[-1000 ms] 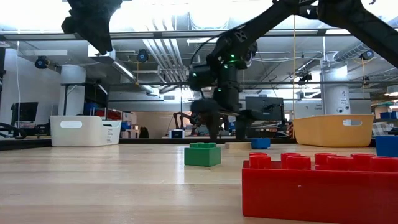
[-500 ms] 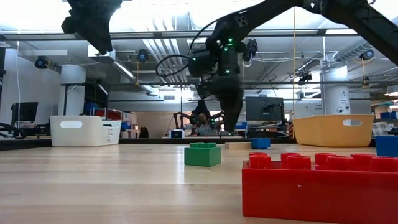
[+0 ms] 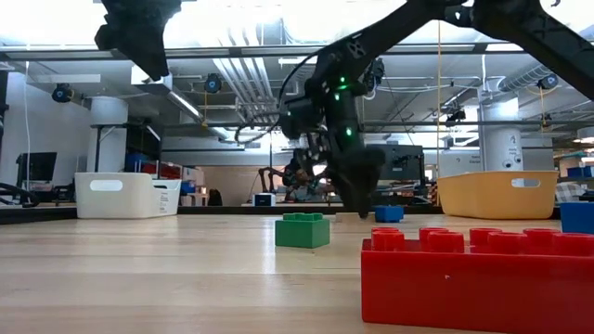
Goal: Sort blocks by size
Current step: Put the big brown block into the white bin
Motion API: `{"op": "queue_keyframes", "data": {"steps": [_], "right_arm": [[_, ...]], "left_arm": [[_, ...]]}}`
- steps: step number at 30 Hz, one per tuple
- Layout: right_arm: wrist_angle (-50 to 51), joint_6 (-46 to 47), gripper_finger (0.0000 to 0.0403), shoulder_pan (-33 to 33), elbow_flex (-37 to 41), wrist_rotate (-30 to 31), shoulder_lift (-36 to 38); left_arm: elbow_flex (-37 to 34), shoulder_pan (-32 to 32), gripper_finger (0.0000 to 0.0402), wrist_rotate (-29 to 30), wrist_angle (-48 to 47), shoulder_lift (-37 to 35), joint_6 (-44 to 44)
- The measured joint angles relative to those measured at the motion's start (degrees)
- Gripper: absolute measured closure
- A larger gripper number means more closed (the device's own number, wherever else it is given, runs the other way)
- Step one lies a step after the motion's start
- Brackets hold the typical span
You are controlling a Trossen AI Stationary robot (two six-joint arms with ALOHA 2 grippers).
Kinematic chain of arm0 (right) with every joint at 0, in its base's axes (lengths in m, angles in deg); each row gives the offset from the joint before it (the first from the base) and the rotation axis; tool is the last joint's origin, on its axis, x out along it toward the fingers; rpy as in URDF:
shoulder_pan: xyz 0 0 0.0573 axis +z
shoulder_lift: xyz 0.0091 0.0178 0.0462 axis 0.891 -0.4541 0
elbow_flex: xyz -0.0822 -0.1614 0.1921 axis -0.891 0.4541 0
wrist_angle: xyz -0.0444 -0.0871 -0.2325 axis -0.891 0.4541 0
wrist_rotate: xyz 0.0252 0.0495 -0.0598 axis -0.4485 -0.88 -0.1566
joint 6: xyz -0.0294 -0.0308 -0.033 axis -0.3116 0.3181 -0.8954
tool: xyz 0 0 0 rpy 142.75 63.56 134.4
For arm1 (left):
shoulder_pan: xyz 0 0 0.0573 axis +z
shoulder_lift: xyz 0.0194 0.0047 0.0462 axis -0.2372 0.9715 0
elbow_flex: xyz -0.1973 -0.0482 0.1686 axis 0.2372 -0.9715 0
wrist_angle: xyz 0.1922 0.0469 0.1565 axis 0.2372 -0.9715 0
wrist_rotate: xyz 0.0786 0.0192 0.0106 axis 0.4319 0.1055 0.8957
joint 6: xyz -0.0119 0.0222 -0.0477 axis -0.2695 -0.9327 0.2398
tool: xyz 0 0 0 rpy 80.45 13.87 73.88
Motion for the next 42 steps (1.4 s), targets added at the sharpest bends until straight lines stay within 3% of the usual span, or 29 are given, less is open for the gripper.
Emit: {"op": "queue_keyframes", "data": {"steps": [5, 14, 22, 27, 30, 37, 42], "right_arm": [[-2.23, 2.31, 0.0093, 0.4, 1.44, 1.18, -0.38], [-5.48, 4.06, 0.031, 0.36, 2.45, 0.67, -0.29], [-6.59, 8.4, 0.0312, 0.29, 2.17, -0.83, 0.99], [-13.09, 17.7, 0.0312, 0.12, 2.44, -6.18, 8.0], [-23.81, 26.7, 0.0312, 0.19, 4.87, -9.77, 14.38], [-57.21, 45.83, 0.0312, 2.57, 18.8, -9.31, 30.49], [-77.23, 52.9, 0.0312, 5.18, 28.39, -4.61, 37.71]], "left_arm": [[0.0, -0.02, 0.0295, 0.0, 0.25, 0.02, -0.69], [0.01, -0.02, 0.0295, 0.04, 0.4, 0.02, -1.13], [0.02, -0.02, 0.0295, 0.01, 4.86, 0.02, -4.13], [0.02, -0.03, 0.0295, -0.19, 12.72, 0.02, -11.11], [0.02, -0.11, 0.0295, -0.44, 16.21, 0.0, -13.28], [0.02, -2.99, 0.0295, 2.75, 21.53, -1.05, -18.37], [0.02, -5.63, 0.0295, 5.04, 31.97, -1.18, -29.45]]}}
